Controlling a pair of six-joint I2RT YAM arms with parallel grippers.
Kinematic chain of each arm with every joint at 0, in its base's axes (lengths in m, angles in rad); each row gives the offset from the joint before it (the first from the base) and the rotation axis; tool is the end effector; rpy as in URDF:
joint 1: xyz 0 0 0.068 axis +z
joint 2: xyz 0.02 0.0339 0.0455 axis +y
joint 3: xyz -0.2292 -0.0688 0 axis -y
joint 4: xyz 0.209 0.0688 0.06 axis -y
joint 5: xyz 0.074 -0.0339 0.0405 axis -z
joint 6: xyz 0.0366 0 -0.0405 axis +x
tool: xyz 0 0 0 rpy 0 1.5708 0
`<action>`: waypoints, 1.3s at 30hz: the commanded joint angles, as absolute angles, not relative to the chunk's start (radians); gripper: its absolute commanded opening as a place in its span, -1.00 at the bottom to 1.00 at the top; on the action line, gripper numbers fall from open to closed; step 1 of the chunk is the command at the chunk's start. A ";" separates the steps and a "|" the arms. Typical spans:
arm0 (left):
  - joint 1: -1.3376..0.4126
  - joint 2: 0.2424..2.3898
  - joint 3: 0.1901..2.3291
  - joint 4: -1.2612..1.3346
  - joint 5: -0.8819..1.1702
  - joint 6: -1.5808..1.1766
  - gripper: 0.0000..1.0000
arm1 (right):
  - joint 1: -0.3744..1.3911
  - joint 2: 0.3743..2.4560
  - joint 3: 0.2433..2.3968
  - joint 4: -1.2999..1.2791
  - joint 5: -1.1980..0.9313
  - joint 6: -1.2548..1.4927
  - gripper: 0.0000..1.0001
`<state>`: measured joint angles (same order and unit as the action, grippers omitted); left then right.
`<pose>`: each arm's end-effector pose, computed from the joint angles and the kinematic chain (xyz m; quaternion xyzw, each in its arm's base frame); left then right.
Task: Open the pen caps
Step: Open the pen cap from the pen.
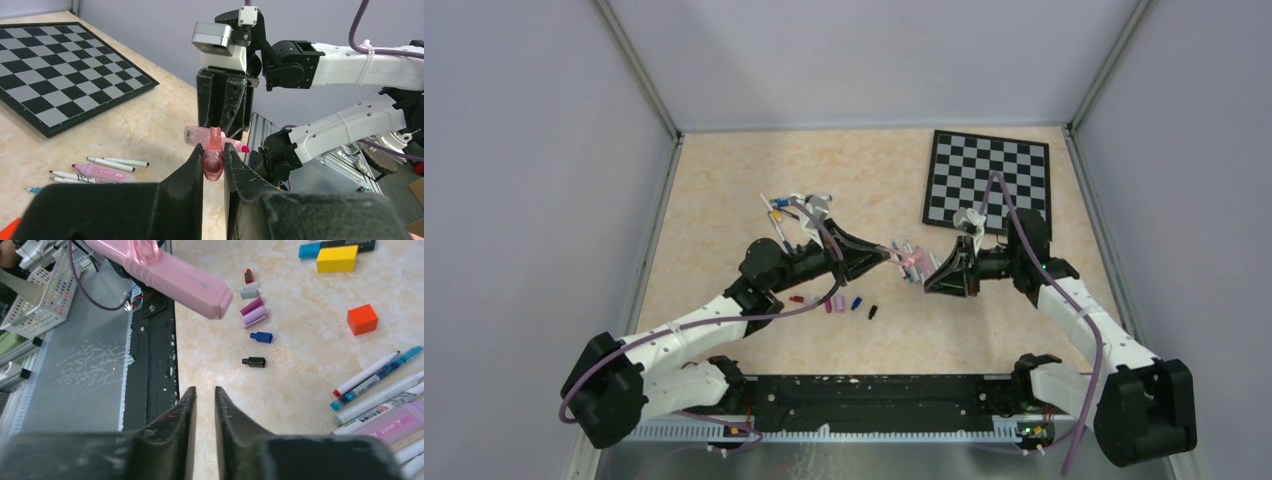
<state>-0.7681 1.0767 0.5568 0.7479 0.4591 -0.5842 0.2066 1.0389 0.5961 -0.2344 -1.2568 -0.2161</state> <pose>0.1517 -0.1691 0.2877 0.2330 0.5868 -0.5875 0.5061 0.1737 0.0720 0.2222 -0.4014 0.6600 0.5285 0.3521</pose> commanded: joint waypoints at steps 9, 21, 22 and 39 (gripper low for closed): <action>-0.780 1.155 0.590 0.799 0.522 -0.625 -1.00 | 0.215 1.055 0.714 -0.188 -1.233 -0.161 -1.00; -0.819 1.261 0.596 0.877 0.544 -0.664 -1.00 | 0.268 1.090 0.728 -0.158 -1.258 -0.141 -0.79; -0.819 1.265 0.597 0.878 0.544 -0.664 -1.00 | 0.269 1.090 0.725 -0.154 -1.273 -0.140 -0.79; -0.821 1.236 0.602 0.803 0.541 -0.610 -1.00 | 0.240 1.067 0.714 -0.173 -1.179 -0.158 -0.51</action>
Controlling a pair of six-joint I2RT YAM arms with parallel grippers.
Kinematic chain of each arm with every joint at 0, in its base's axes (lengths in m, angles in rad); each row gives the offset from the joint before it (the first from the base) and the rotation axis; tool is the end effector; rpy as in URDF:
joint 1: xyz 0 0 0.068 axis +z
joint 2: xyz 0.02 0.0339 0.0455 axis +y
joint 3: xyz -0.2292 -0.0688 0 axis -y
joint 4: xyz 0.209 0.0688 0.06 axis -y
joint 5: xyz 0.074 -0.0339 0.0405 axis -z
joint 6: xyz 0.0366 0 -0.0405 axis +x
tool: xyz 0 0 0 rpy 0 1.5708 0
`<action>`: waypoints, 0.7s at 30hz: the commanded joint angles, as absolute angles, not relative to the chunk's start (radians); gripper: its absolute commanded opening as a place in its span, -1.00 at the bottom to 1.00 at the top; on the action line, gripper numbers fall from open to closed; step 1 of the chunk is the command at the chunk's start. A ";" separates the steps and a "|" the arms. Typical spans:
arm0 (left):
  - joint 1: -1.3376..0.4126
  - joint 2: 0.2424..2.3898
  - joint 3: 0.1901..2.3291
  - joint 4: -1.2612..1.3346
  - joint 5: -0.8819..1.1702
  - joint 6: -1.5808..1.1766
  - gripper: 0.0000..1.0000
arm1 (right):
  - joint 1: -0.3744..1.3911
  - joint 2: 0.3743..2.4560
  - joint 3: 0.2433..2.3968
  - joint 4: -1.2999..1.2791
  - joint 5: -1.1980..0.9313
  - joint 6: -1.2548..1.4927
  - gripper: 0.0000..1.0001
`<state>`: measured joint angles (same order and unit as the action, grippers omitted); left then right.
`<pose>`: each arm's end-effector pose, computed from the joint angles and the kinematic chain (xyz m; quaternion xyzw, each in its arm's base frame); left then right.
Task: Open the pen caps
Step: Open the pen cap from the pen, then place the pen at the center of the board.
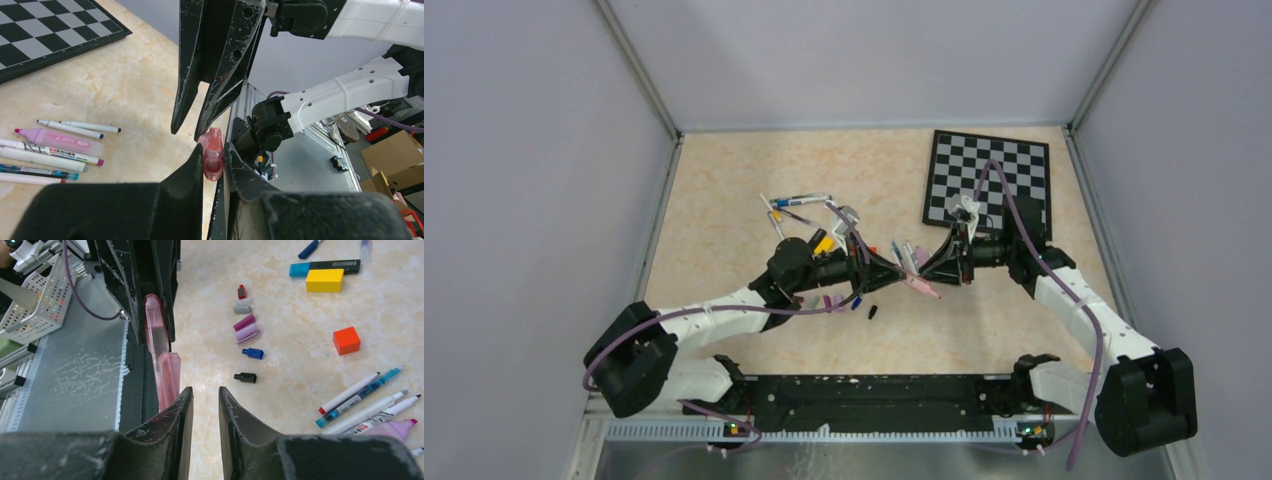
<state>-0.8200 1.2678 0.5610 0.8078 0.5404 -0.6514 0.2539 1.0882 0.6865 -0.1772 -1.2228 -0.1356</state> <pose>0.1598 -0.1988 0.2528 0.2517 0.6272 -0.6125 0.4099 0.1867 0.0840 0.2427 -0.4074 0.6537 0.5270 0.3591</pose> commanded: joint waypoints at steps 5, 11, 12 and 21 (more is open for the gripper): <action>-0.819 1.195 0.603 0.723 0.539 -0.560 -1.00 | 0.205 1.045 0.689 -0.160 -1.177 -0.150 -0.40; -0.820 1.165 0.587 0.629 0.567 -0.535 -1.00 | 0.143 1.016 0.658 -0.144 -1.201 -0.152 -0.35; -0.819 1.162 0.582 0.618 0.571 -0.535 -1.00 | 0.134 1.012 0.653 -0.146 -1.202 -0.160 -0.34; -0.816 1.150 0.559 0.511 0.576 -0.535 -1.00 | 0.093 1.000 0.622 -0.170 -1.189 -0.222 -0.30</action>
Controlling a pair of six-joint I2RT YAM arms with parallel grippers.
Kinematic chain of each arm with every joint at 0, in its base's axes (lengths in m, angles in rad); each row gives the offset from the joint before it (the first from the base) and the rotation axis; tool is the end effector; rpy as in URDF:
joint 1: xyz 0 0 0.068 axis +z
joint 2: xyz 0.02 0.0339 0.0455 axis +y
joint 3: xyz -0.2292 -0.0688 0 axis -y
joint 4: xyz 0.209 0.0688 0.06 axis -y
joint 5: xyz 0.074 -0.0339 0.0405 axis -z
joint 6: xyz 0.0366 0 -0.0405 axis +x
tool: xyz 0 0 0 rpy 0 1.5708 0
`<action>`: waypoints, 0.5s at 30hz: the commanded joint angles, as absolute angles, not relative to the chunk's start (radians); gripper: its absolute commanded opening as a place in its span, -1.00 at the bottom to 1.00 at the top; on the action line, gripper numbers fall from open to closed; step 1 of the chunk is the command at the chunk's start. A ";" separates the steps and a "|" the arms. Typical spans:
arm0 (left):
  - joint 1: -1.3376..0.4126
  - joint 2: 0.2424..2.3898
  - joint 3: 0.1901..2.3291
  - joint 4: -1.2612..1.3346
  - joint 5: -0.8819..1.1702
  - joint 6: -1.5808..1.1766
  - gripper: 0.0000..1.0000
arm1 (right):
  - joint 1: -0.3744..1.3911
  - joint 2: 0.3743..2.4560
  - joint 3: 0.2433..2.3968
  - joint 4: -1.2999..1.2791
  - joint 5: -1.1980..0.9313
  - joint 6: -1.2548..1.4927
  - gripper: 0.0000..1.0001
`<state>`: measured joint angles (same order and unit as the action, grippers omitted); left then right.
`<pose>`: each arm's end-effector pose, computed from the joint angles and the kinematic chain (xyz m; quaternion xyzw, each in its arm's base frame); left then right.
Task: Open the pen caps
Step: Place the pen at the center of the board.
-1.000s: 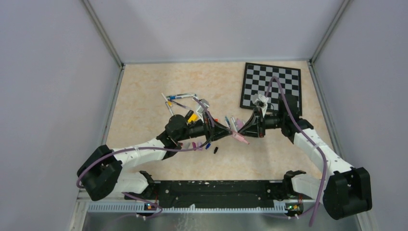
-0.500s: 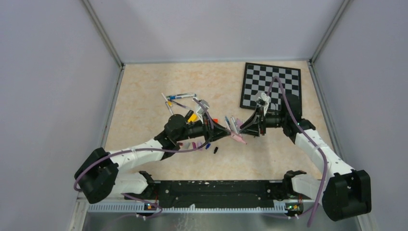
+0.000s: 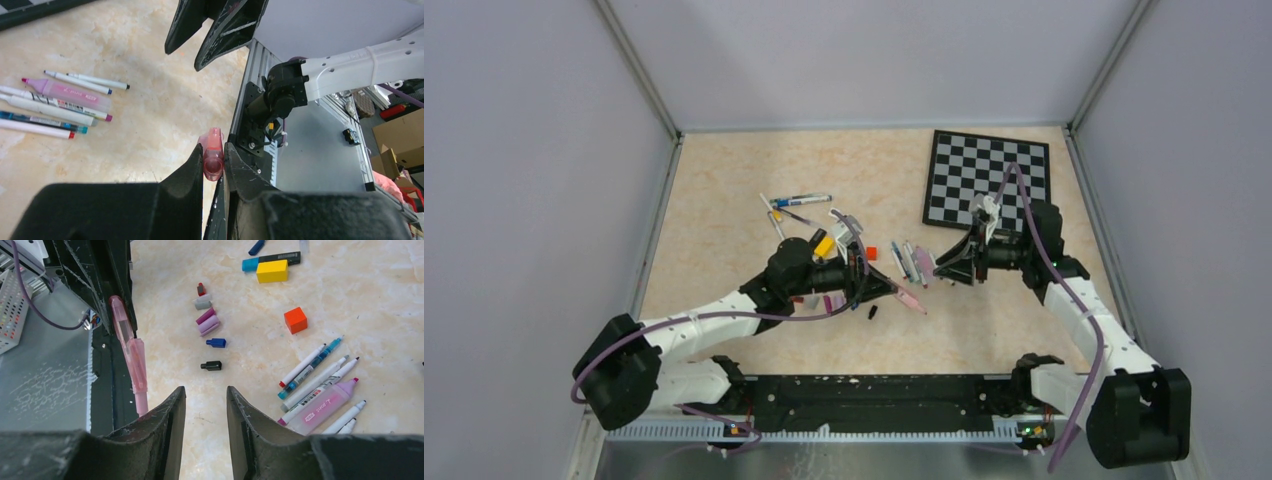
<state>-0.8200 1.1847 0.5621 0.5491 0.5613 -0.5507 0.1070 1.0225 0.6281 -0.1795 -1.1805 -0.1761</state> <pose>0.1516 -0.1911 0.2450 0.2813 0.6723 -0.5711 0.3779 0.1857 0.0540 0.2365 -0.3664 0.6849 0.4748 0.4138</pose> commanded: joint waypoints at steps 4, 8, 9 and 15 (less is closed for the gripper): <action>-0.809 1.165 0.565 0.479 0.593 -0.531 -1.00 | 0.080 1.003 0.609 -0.179 -1.176 -0.249 -0.29; -0.796 1.220 0.596 0.418 0.635 -0.527 -1.00 | 0.070 1.006 0.604 -0.184 -1.169 -0.264 -0.28; -0.790 1.240 0.609 0.393 0.650 -0.527 -1.00 | 0.068 1.006 0.603 -0.187 -1.168 -0.268 -0.28; -0.749 1.393 0.674 0.347 0.789 -0.521 -1.00 | 0.059 1.007 0.597 -0.196 -1.160 -0.288 -0.28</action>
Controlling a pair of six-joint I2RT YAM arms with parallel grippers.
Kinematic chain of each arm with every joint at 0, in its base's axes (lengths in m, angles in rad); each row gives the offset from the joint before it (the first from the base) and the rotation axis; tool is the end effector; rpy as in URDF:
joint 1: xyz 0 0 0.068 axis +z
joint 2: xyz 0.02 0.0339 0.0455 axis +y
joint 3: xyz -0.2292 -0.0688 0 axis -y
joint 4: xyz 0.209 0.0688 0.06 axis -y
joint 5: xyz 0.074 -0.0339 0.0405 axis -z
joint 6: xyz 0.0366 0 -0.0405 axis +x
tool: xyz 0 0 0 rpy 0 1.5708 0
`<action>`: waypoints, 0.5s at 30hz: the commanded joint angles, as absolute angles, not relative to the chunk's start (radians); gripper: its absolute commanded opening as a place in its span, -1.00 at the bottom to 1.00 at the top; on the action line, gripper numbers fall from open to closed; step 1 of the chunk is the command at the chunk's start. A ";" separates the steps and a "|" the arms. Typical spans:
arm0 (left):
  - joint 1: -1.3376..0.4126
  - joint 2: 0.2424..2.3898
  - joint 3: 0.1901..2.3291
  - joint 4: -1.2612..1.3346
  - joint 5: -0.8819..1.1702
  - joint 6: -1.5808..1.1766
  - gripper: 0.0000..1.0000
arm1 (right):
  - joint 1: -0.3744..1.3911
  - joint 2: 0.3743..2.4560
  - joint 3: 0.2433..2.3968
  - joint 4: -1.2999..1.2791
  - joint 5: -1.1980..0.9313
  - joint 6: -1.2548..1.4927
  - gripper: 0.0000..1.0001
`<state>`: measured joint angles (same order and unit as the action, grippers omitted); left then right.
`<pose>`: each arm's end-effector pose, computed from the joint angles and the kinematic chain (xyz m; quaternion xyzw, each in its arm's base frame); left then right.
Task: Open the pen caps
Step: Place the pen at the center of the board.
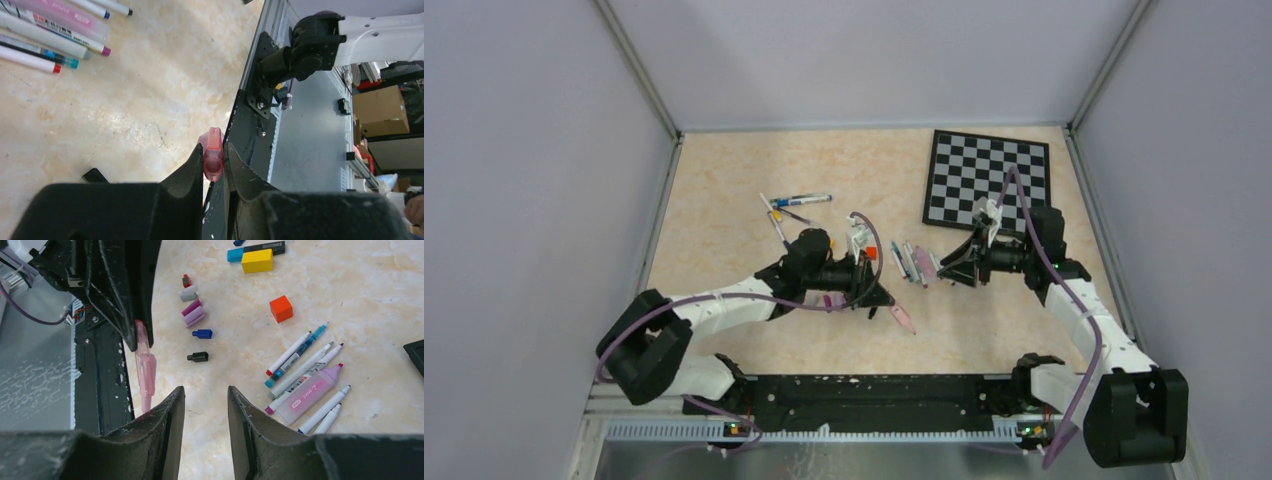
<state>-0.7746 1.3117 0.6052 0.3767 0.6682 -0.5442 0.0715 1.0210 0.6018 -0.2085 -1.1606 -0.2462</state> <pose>0.1674 -0.1955 0.2117 0.2777 0.7416 -0.5474 0.2707 0.1844 0.0469 0.2266 -0.3638 0.6963 0.4534 0.4211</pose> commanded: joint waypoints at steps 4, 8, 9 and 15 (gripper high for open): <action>-0.720 1.505 0.745 0.299 0.874 -0.503 -1.00 | 0.055 1.007 0.597 -0.202 -1.158 -0.297 -0.28; -0.716 1.582 0.808 0.309 0.915 -0.509 -1.00 | 0.044 1.006 0.599 -0.206 -1.147 -0.305 -0.27; -0.716 1.602 0.823 0.317 0.922 -0.510 -1.00 | 0.039 1.006 0.601 -0.208 -1.141 -0.305 -0.26; -0.716 1.791 1.005 0.244 0.996 -0.523 -1.00 | 0.004 1.004 0.618 -0.225 -1.127 -0.308 -0.25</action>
<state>-0.7177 1.6939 0.8825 0.2684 0.9073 -0.5228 0.0315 1.0210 0.6018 -0.2295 -1.1301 -0.2806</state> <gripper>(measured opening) 0.193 0.373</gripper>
